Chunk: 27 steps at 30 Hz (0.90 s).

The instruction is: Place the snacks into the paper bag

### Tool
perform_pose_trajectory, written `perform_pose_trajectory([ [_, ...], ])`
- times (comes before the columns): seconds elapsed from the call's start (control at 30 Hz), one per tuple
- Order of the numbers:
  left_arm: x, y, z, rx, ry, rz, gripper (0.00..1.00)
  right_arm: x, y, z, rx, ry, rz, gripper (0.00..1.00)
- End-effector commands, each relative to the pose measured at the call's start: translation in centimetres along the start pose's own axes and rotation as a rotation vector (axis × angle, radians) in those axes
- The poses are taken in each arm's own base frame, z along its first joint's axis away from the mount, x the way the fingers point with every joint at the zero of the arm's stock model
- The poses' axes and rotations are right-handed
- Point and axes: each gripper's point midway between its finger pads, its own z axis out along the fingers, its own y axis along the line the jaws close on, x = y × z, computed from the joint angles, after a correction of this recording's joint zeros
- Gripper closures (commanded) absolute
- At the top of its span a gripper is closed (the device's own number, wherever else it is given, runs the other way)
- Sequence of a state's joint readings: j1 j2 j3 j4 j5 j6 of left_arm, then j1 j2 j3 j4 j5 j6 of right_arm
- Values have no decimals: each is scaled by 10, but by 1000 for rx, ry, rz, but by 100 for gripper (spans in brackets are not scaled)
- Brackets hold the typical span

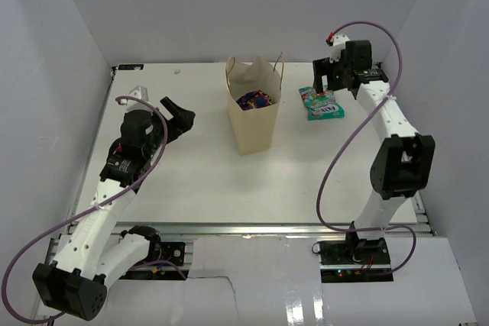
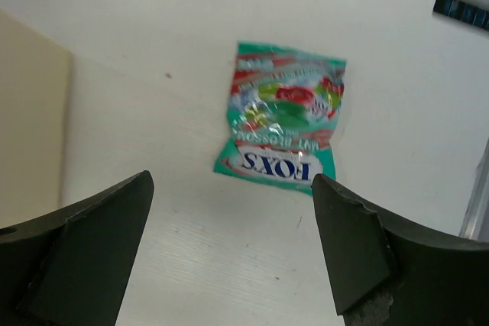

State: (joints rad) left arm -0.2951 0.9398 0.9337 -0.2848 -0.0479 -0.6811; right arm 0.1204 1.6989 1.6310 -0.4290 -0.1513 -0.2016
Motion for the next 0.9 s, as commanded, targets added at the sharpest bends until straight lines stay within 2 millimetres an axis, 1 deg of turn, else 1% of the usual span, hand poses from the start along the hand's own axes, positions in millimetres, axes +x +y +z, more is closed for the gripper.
perform_pose_trajectory([
  [0.0,33,59,-25,-235,49,-65,2,44,-61,31,242,120,197,10],
  [0.03,39,64,-28,-249,58,-83,2,49,-74,38,251,127,224,10],
  [0.07,42,67,-34,-251,55,-100,2,38,-82,45,249,97,240,10],
  [0.1,54,76,-37,-277,80,-112,2,52,-88,64,250,128,252,10],
  [0.13,58,78,-40,-284,82,-138,2,54,-93,72,250,133,225,10],
  [0.17,58,78,-44,-280,74,-150,2,47,-97,77,252,117,208,10],
  [0.2,65,84,-46,-294,87,-158,2,61,-97,92,231,144,198,10],
  [0.23,66,85,-48,-298,84,-173,2,64,-91,100,187,151,180,10],
  [0.27,67,87,-50,-302,80,-177,2,79,-86,112,151,179,183,10],
  [0.37,68,90,-56,-311,73,-184,2,97,-81,127,108,211,165,10],
  [0.4,67,91,-59,-317,72,-183,2,109,-78,135,90,233,169,9],
  [0.43,66,90,-60,-319,71,-184,2,119,-90,135,93,242,192,9],
  [0.5,66,90,-61,-322,75,-182,2,134,-86,142,51,263,220,4],
  [0.53,62,87,-62,-314,71,-180,2,136,-84,143,36,263,224,2],
  [0.57,61,85,-62,-306,72,-170,2,143,-84,146,25,274,232,3],
  [0.6,59,82,-62,-297,73,-164,2,145,-84,146,16,276,238,8],
  [0.67,54,77,-63,-281,71,-148,2,156,-84,147,4,293,261,18],
  [0.7,52,76,-64,-279,67,-144,2,159,-87,146,4,296,270,22],
  [0.73,50,75,-64,-276,62,-140,2,166,-84,146,-13,305,280,27],
  [0.77,48,74,-64,-274,58,-136,2,172,-82,146,-26,316,290,40],
  [0.8,47,74,-65,-274,56,-134,2,175,-84,143,-39,319,301,51],
  [0.83,46,74,-65,-276,53,-133,2,176,-77,140,-84,316,313,66],
  [0.87,45,74,-66,-277,50,-131,2,175,-74,137,-105,309,322,73],
])
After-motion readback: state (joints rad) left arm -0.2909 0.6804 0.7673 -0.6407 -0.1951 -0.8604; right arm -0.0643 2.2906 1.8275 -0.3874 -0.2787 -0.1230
